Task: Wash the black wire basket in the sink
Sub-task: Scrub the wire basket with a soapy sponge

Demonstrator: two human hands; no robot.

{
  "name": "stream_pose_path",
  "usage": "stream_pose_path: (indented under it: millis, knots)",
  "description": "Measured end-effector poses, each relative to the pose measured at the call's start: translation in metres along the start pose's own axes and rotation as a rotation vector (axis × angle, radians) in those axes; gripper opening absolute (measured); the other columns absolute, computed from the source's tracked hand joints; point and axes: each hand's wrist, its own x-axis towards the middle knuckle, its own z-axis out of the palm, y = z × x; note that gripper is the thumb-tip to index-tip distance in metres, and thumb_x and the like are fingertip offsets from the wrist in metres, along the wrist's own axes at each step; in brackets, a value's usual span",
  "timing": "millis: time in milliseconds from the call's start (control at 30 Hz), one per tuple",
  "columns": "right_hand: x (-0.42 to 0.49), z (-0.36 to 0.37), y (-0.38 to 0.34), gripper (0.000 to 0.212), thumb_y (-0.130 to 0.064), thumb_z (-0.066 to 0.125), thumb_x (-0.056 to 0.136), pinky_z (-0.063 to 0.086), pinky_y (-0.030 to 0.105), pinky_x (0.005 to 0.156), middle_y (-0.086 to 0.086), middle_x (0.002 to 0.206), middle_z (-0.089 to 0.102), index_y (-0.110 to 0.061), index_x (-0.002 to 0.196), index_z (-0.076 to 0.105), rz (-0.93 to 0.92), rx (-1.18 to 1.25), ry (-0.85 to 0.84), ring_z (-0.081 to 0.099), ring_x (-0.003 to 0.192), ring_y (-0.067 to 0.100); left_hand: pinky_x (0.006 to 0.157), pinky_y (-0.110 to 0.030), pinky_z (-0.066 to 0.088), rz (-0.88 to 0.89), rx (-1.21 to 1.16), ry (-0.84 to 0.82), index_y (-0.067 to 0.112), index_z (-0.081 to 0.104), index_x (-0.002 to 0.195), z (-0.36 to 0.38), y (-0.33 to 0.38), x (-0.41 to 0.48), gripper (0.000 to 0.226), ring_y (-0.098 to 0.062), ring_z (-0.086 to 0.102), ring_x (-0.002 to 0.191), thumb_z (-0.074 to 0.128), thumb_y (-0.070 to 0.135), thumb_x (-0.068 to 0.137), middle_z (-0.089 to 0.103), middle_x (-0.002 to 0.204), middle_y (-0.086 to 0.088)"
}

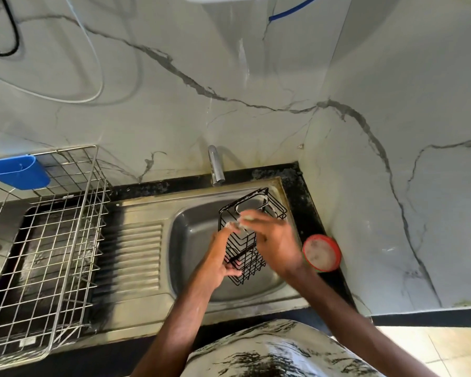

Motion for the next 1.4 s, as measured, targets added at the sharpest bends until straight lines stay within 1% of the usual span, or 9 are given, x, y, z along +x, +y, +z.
stream_pose_path:
  millis: [100, 200, 400, 533, 667, 800, 933, 1167, 1400]
  knots:
    - [-0.005, 0.006, -0.019, 0.062, 0.028, 0.046, 0.072, 0.059, 0.022, 0.086, 0.006, 0.127, 0.069, -0.006, 0.116, 0.074, -0.135, 0.044, -0.100, 0.066, 0.117, 0.013, 0.090, -0.060, 0.058, 0.005, -0.005, 0.025, 0.033, 0.048, 0.135, -0.004, -0.001, 0.005, 0.051, -0.045, 0.049, 0.125, 0.057, 0.063, 0.095, 0.024, 0.163, -0.020]
    - [0.006, -0.009, 0.008, 0.058, 0.025, 0.045, 0.079, 0.061, 0.020, 0.070, 0.004, 0.127, 0.069, -0.009, 0.117, 0.073, -0.021, 0.022, -0.042, 0.071, 0.106, 0.010, 0.091, -0.058, 0.057, 0.073, 0.076, -0.019, 0.026, 0.058, 0.116, -0.006, -0.004, 0.004, 0.039, -0.047, 0.049, 0.124, 0.058, 0.059, 0.095, 0.022, 0.162, -0.015]
    - [0.016, -0.028, 0.051, 0.053, 0.028, 0.052, 0.078, 0.041, 0.004, 0.099, 0.010, 0.124, 0.070, -0.005, 0.112, 0.075, 0.261, -0.093, 0.094, 0.069, 0.113, 0.017, 0.097, -0.065, 0.051, 0.134, 0.084, -0.045, 0.025, 0.066, 0.111, -0.008, -0.005, -0.001, 0.042, -0.047, 0.046, 0.124, 0.063, 0.059, 0.088, 0.023, 0.159, -0.004]
    - [0.008, -0.011, 0.017, 0.060, 0.028, 0.050, 0.077, 0.056, 0.017, 0.087, 0.008, 0.129, 0.068, -0.011, 0.115, 0.074, 0.103, -0.090, 0.040, 0.068, 0.114, 0.015, 0.097, -0.065, 0.052, 0.106, 0.034, -0.032, 0.030, 0.066, 0.107, -0.003, -0.003, -0.001, 0.035, -0.046, 0.051, 0.121, 0.059, 0.061, 0.092, 0.028, 0.157, -0.011]
    - [-0.001, -0.002, -0.014, 0.066, 0.029, 0.048, 0.073, 0.060, 0.022, 0.082, 0.007, 0.133, 0.066, -0.012, 0.118, 0.073, -0.096, -0.030, -0.095, 0.064, 0.121, 0.015, 0.096, -0.062, 0.055, 0.072, 0.017, -0.003, 0.032, 0.047, 0.139, -0.003, -0.006, 0.001, 0.051, -0.045, 0.049, 0.122, 0.055, 0.059, 0.097, 0.024, 0.160, -0.021]
    - [0.021, -0.020, 0.019, 0.058, 0.026, 0.048, 0.079, 0.057, 0.011, 0.073, 0.007, 0.132, 0.066, -0.011, 0.116, 0.074, 0.000, -0.074, -0.036, 0.069, 0.113, 0.013, 0.090, -0.058, 0.057, 0.131, 0.049, -0.078, 0.029, 0.065, 0.107, -0.009, -0.010, -0.001, 0.036, -0.046, 0.051, 0.119, 0.058, 0.061, 0.092, 0.026, 0.158, -0.015]
    - [0.045, -0.036, 0.055, 0.049, 0.026, 0.055, 0.077, 0.056, 0.025, 0.094, 0.009, 0.120, 0.072, -0.005, 0.107, 0.077, 0.230, -0.027, 0.064, 0.071, 0.108, 0.017, 0.087, -0.055, 0.057, 0.138, 0.073, -0.114, 0.025, 0.064, 0.111, -0.014, -0.013, -0.002, 0.037, -0.049, 0.050, 0.122, 0.058, 0.057, 0.093, 0.026, 0.158, -0.019]
    - [0.064, -0.039, 0.036, 0.041, 0.020, 0.057, 0.084, 0.041, 0.005, 0.101, 0.011, 0.117, 0.073, -0.002, 0.114, 0.075, 0.166, -0.022, 0.153, 0.070, 0.109, 0.016, 0.085, -0.052, 0.059, 0.118, 0.033, -0.124, 0.030, 0.070, 0.094, -0.010, -0.010, -0.007, 0.029, -0.045, 0.060, 0.107, 0.054, 0.053, 0.097, 0.040, 0.144, -0.024]
    - [0.030, -0.036, 0.028, 0.046, 0.017, 0.058, 0.087, 0.046, 0.017, 0.104, 0.006, 0.130, 0.067, -0.011, 0.121, 0.072, 0.091, -0.082, 0.001, 0.065, 0.119, 0.012, 0.089, -0.062, 0.056, 0.034, -0.083, -0.020, 0.033, 0.074, 0.077, -0.014, -0.010, -0.007, 0.028, -0.051, 0.060, 0.110, 0.060, 0.050, 0.093, 0.037, 0.147, -0.020]
